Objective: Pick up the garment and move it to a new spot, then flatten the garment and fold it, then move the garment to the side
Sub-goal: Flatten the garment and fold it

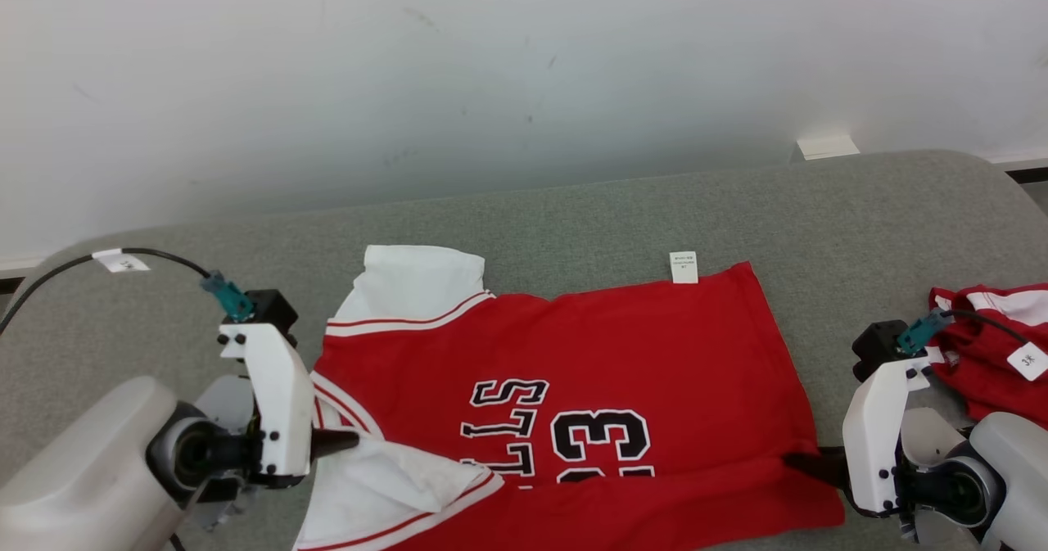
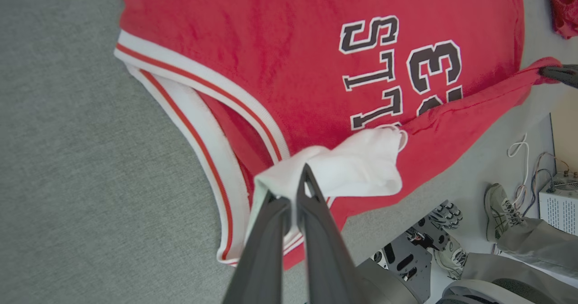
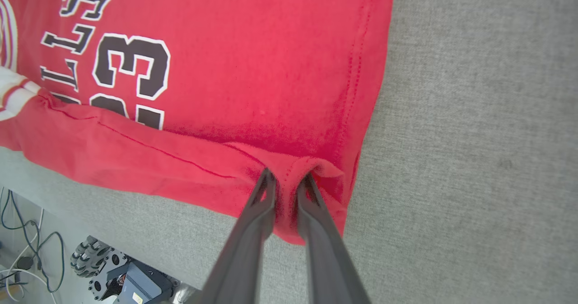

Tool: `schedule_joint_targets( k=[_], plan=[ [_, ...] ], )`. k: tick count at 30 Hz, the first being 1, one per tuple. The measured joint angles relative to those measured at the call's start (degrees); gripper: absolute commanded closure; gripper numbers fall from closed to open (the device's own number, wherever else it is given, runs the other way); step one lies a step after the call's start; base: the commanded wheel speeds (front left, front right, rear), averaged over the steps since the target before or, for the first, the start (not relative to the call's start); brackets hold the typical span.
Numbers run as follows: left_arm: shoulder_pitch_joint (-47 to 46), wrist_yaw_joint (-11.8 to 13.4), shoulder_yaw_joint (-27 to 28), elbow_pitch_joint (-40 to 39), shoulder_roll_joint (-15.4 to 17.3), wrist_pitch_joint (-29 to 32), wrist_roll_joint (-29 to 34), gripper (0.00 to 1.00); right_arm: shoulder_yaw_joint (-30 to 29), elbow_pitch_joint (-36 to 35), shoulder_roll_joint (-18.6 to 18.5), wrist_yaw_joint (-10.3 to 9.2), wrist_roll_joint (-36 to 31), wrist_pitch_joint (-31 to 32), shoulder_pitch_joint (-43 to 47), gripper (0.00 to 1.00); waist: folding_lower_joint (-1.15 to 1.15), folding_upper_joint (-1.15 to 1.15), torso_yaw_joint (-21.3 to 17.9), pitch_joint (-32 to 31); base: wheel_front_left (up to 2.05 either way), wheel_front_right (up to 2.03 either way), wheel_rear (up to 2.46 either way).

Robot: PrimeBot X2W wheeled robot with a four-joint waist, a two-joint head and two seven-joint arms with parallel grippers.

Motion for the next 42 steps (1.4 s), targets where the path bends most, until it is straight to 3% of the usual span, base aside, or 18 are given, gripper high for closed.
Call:
schedule_joint_targets(
  k=[7, 10, 15, 22, 26, 32, 35, 42],
  plan=[
    [-0.7, -1.9, 0.0, 5.8, -2.3, -3.3, 0.4, 0.00, -0.5, 3.4, 2.4, 0.00, -1.9, -4.6, -0.6, 0.00, 0.00, 0.00, -0.4, -0.5, 0.00, 0.00, 0.00],
    [-1.3, -2.6, 0.0, 7.1, -2.5, -7.0, 2.4, 0.00, -2.3, 2.4, 2.7, 0.00, -2.3, -10.8, -0.6, 0.00, 0.00, 0.00, -0.4, -1.3, 0.00, 0.00, 0.00],
    [-2.7, -3.0, 2.2, 7.4, -2.6, -20.5, 7.6, 0.00, -4.6, 0.0, 1.1, 0.00, -4.9, -22.8, -0.5, 0.00, 0.00, 0.00, 0.0, -2.6, 0.00, 0.00, 0.00],
    [0.7, -1.5, 4.8, 3.8, -2.3, -38.9, 13.0, 0.00, -8.4, -3.1, -0.5, 0.00, -13.0, -43.5, 1.9, 0.00, -0.01, 0.00, 0.8, -4.2, 0.00, 0.00, 0.00],
    [4.5, 1.9, 5.7, -0.5, -2.0, -47.6, 16.1, 0.00, -14.2, -3.0, -0.5, 0.00, -18.1, -53.1, 5.3, 0.00, -0.01, 0.00, 2.0, -4.9, 0.00, 0.00, 0.00],
    [12.7, 8.4, 8.7, -8.2, -1.0, -58.7, 18.4, 0.00, -29.8, -8.7, 3.1, 0.00, -28.3, -55.0, 15.2, 0.00, -0.01, 0.00, 3.1, -5.6, 0.00, 0.00, 0.00],
    [17.4, 11.6, 10.3, -13.0, -1.0, -61.0, 19.9, 0.00, -37.4, -13.8, 6.7, -0.01, -33.8, -55.1, 23.1, 0.00, -0.01, 0.00, 3.4, -5.6, 0.00, 0.00, 0.00],
    [29.2, 18.2, 14.7, -21.5, -4.0, -61.9, 27.6, 0.00, -43.6, -19.4, 12.2, -0.01, -40.7, -53.9, 36.4, 0.00, -0.01, 0.00, 3.4, -5.2, 0.00, 0.00, 0.00]
  ],
)
